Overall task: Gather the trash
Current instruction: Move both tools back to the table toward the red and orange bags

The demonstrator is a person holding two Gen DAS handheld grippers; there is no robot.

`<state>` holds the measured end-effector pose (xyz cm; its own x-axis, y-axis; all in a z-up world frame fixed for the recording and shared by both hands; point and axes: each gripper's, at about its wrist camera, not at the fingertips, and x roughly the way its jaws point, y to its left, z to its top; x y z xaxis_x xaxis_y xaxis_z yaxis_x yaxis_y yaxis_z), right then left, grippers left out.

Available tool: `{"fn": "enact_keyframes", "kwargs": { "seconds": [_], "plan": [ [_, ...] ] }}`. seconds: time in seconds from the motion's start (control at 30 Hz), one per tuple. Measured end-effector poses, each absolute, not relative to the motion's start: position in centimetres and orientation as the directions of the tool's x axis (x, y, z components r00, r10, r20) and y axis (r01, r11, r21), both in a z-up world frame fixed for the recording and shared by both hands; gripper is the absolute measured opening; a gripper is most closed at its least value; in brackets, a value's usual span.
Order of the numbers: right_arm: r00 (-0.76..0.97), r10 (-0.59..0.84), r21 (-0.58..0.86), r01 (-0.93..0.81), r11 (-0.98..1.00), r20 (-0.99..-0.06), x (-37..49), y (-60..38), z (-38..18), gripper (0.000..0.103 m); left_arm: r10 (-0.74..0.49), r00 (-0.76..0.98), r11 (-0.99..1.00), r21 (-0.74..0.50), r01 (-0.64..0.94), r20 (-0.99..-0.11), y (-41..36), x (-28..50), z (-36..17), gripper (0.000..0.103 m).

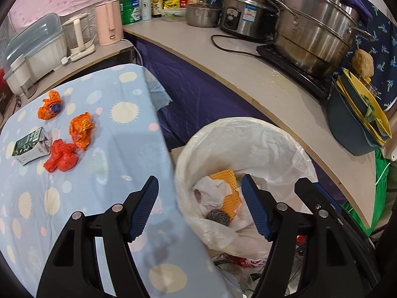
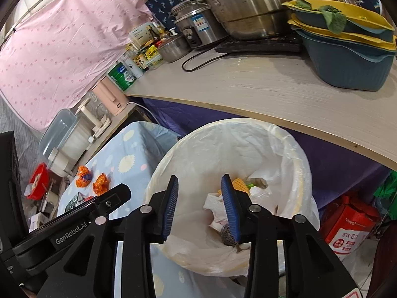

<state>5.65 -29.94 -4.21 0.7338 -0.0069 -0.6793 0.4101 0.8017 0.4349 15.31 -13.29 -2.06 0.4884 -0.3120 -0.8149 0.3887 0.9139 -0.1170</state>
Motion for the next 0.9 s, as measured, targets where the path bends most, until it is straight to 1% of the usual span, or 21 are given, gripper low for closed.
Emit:
{"fn": "enact_keyframes", "kwargs": {
  "seconds": [0.2,0.27,0.37,0.73,0.9],
  "plan": [
    [0.726,0.016,0.411,0.371,0.833,-0.688,7.2,-26.9,-3.9,0.038,-0.288,0.501,0.940,-0.141,0.310,-0.816,-8.5,16.3,-2.3,0.066],
    [0.722,0.029,0.405,0.354,0.843,-0.691,7.9,-25.6,-3.9,0.041,-0.278,0.505,0.949,-0.151,0.278,-0.817,-6.6,16.7,-2.4,0.066],
    [0.716,0.052,0.394,0.322,0.861,-0.697,9.1,-23.2,-4.0,0.043,-0.257,0.515,0.962,-0.166,0.218,-0.818,-3.2,17.4,-2.6,0.066],
    [0.665,0.164,0.361,0.168,0.917,-0.728,14.8,-13.6,-5.1,0.043,-0.155,0.507,0.979,-0.201,-0.036,-0.848,9.3,19.6,-4.7,0.067],
    [0.645,0.193,0.346,0.117,0.931,-0.740,17.4,-10.2,-5.8,0.046,-0.122,0.494,0.972,-0.205,-0.116,-0.861,13.3,20.3,-6.0,0.067]
  ]
}}
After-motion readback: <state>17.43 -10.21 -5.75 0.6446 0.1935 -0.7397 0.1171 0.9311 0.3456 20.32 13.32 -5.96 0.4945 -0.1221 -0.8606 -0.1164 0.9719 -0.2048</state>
